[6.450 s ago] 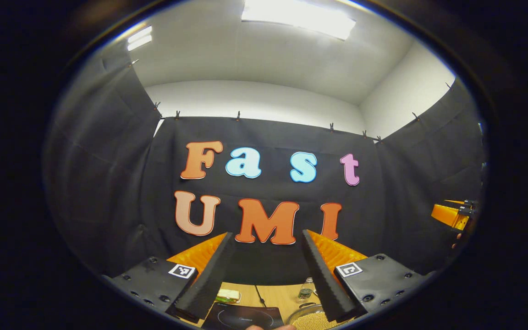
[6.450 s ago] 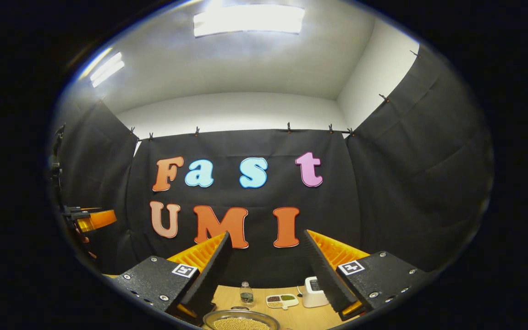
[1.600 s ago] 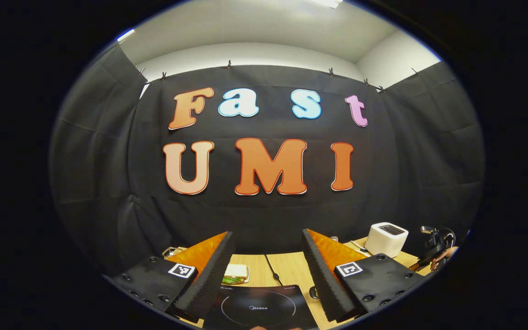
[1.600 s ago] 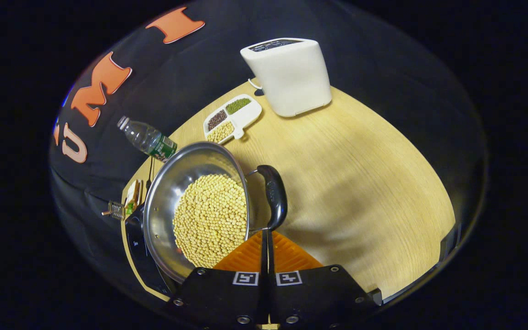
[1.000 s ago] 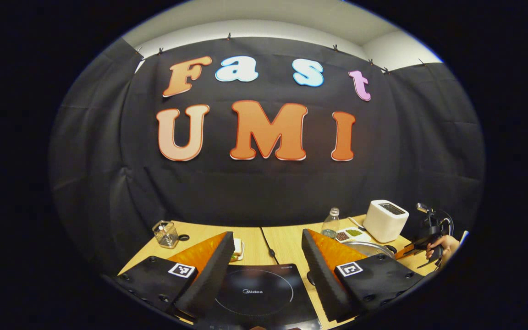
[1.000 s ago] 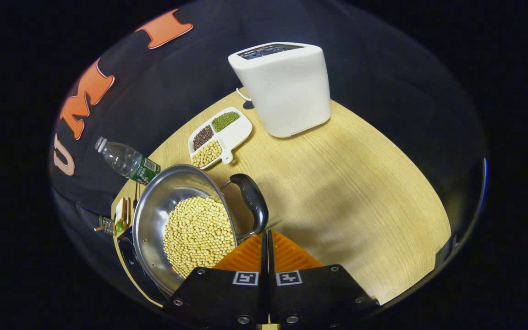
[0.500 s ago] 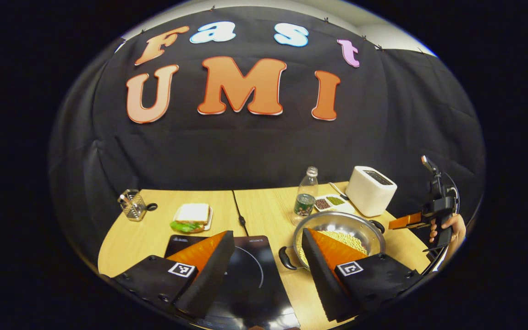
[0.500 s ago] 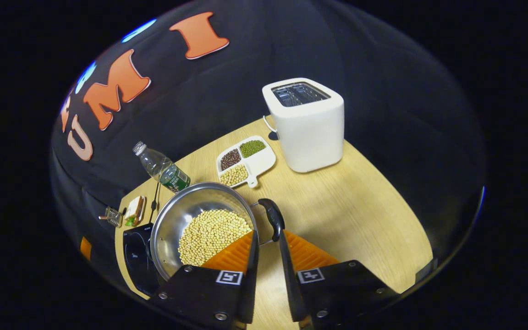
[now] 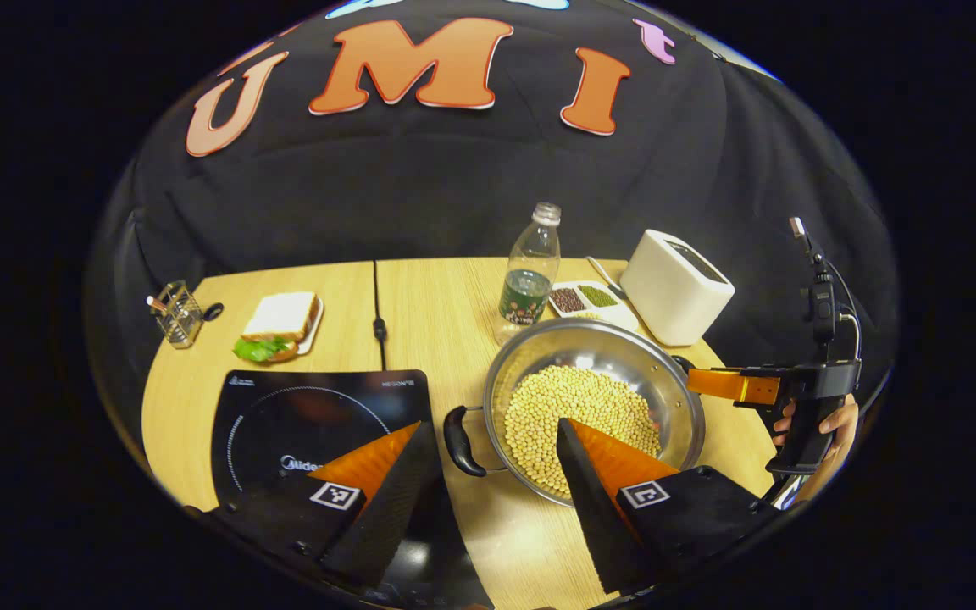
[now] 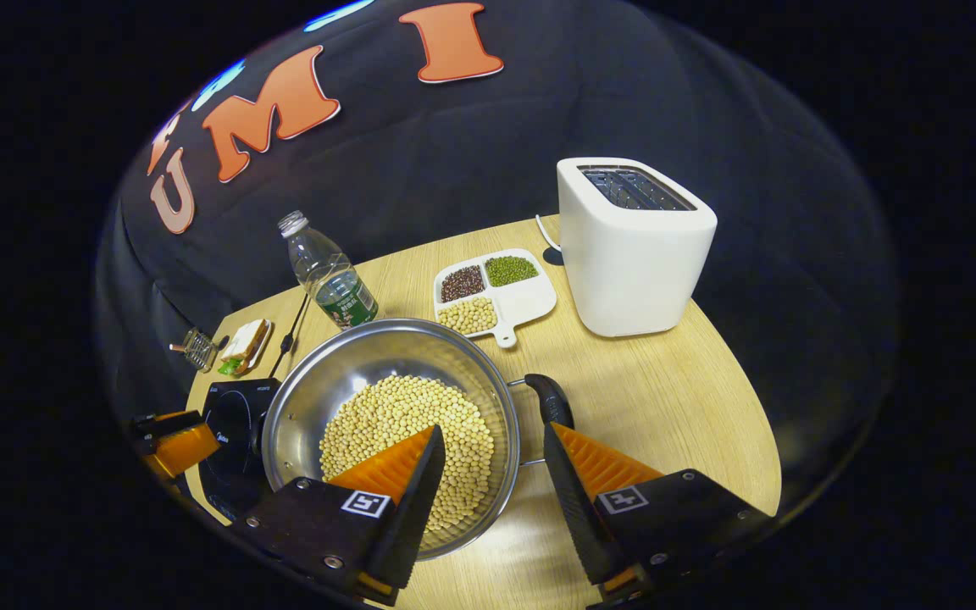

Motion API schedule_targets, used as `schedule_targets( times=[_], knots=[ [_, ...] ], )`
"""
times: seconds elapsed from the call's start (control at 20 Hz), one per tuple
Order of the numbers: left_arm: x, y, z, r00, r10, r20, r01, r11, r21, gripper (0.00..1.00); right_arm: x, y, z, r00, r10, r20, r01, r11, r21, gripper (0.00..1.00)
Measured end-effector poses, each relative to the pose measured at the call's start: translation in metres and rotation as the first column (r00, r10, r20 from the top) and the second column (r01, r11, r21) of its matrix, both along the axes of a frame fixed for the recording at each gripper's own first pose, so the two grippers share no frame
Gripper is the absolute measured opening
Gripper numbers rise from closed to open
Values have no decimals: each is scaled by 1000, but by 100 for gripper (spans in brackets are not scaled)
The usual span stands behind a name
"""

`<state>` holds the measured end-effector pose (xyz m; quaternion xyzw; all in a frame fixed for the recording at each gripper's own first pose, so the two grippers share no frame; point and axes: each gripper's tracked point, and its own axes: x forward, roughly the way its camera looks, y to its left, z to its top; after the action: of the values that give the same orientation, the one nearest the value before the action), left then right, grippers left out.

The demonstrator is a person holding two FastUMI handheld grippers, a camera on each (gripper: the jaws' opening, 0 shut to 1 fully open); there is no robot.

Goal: First push the handle of the pot to place it horizontally, then grasp the pot with both hands and set it on the induction cooktop.

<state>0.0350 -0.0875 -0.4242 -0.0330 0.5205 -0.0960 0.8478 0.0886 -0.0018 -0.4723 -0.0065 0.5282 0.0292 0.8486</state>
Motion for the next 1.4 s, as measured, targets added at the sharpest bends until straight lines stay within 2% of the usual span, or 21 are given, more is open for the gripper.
schedule_targets(
  times=[0.15, 0.35, 0.4, 0.8, 0.9, 1.1, 1.4],
  knots=[
    [-1, -1, -32, 997, 11, -71, -11, 1000, -1, 96, 6, -8, -9, 1000, -4, -5, 4, 1000, -7, 77],
    [2, 3, -59, 993, 37, -113, -36, 999, 10, 96, 14, -12, -12, 1000, 11, 8, -11, 1000, -23, 78],
    [2, 2, -62, 991, 63, -117, -62, 998, 9, 98, 16, -14, -14, 1000, 13, 13, -12, 999, -30, 79],
    [23, -9, -75, 998, 46, -53, -44, 999, 27, 99, 18, -24, -36, 999, 37, -8, -37, 993, -115, 82],
    [32, -13, -80, 998, 61, -21, -61, 998, 27, 97, 17, -29, -43, 999, 31, -21, -33, 990, -136, 83],
    [45, -19, -97, 999, 39, -4, -39, 999, 36, 97, 13, -37, -50, 998, 32, -45, -39, 987, -159, 83],
    [53, -13, -124, 1000, 1, 18, -2, 995, 103, 93, 13, -44, -59, 999, 23, -40, -31, 979, -203, 79]
  ],
)
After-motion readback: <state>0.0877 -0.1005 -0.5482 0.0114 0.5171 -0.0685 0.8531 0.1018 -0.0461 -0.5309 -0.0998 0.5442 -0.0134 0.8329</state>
